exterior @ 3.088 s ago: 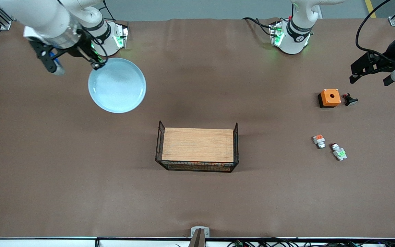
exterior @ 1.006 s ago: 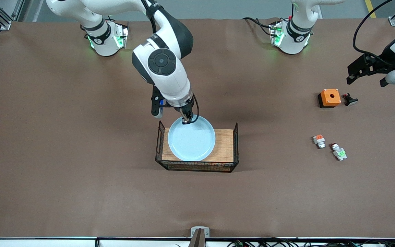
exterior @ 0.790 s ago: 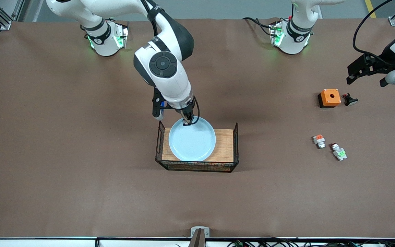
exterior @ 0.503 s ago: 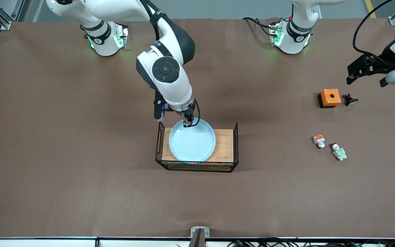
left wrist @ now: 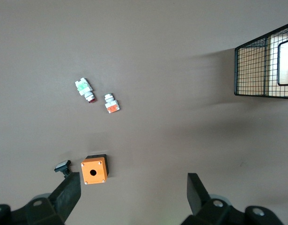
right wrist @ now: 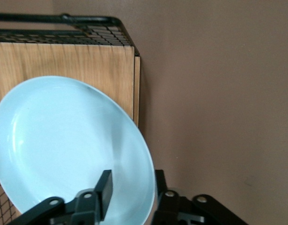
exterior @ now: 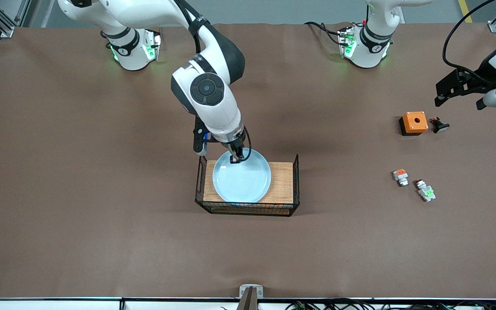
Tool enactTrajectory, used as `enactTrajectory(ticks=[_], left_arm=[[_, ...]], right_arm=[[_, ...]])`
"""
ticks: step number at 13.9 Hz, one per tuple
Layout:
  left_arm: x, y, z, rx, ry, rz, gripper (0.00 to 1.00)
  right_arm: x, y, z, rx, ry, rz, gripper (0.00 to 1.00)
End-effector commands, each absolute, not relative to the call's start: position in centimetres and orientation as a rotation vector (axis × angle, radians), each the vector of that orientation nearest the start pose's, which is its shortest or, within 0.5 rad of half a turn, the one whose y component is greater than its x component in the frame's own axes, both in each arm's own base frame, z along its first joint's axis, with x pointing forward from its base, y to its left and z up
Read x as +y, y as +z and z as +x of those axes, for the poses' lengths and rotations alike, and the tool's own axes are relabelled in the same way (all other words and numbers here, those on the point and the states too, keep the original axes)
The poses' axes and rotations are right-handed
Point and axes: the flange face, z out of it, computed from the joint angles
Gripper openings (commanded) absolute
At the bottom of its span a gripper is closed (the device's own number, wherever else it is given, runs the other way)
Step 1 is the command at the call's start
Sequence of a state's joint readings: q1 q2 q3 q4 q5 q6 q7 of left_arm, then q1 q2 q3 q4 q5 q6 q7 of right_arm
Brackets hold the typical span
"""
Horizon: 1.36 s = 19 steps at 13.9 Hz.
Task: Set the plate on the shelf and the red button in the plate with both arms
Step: 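Lower the plate into the wire basket and open the right gripper, then withdraw the right gripper while the left gripper reaches toward the switches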
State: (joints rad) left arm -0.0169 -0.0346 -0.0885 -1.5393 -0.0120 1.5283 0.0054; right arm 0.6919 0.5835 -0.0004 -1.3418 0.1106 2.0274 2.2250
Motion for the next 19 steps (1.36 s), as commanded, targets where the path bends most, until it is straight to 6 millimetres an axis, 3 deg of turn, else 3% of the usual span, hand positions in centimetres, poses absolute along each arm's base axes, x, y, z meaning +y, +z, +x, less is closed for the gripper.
enactTrajectory(ticks=[1, 2, 4, 6, 9, 12, 14, 17, 19], left_arm=[[-6.7, 63.6, 55.0, 0.203, 0.007, -3.166, 1.00], [-6.7, 62.1, 55.9, 0.203, 0.051, -3.166, 1.00], [-7.1, 61.2, 56.3, 0.185, 0.071, -3.162, 1.00], [-7.1, 59.3, 58.0, 0.176, 0.057, -3.174, 1.00], [-6.3, 59.9, 58.6, 0.128, -0.011, -3.205, 1.00], [-5.1, 59.1, 59.0, 0.069, 0.016, -3.260, 1.00], [-5.5, 58.2, 59.4, 0.063, 0.040, -3.257, 1.00], [-6.3, 53.8, 61.1, 0.081, 0.153, -3.252, 1.00], [-6.2, 52.1, 61.7, 0.084, 0.189, -3.243, 1.00]], right_arm=[[47.0, 40.8, 56.3, 2.149, 0.115, -2.114, 0.99], [47.0, 41.3, 56.2, 2.145, 0.115, -2.115, 0.99], [46.6, 41.8, 56.2, 2.163, 0.116, -2.129, 1.00], [44.6, 46.2, 56.5, 2.184, 0.123, -2.126, 1.00], [40.0, 53.3, 55.3, 2.066, 0.151, -2.305, 1.00], [32.8, 60.3, 54.2, 1.883, 0.170, -2.481, 1.00], [27.4, 63.2, 53.9, 1.763, 0.202, -2.597, 1.00], [19.3, 66.2, 53.7, 1.580, 0.245, -2.720, 1.00], [12.4, 67.4, 53.9, 1.405, 0.284, -2.802, 1.00]])
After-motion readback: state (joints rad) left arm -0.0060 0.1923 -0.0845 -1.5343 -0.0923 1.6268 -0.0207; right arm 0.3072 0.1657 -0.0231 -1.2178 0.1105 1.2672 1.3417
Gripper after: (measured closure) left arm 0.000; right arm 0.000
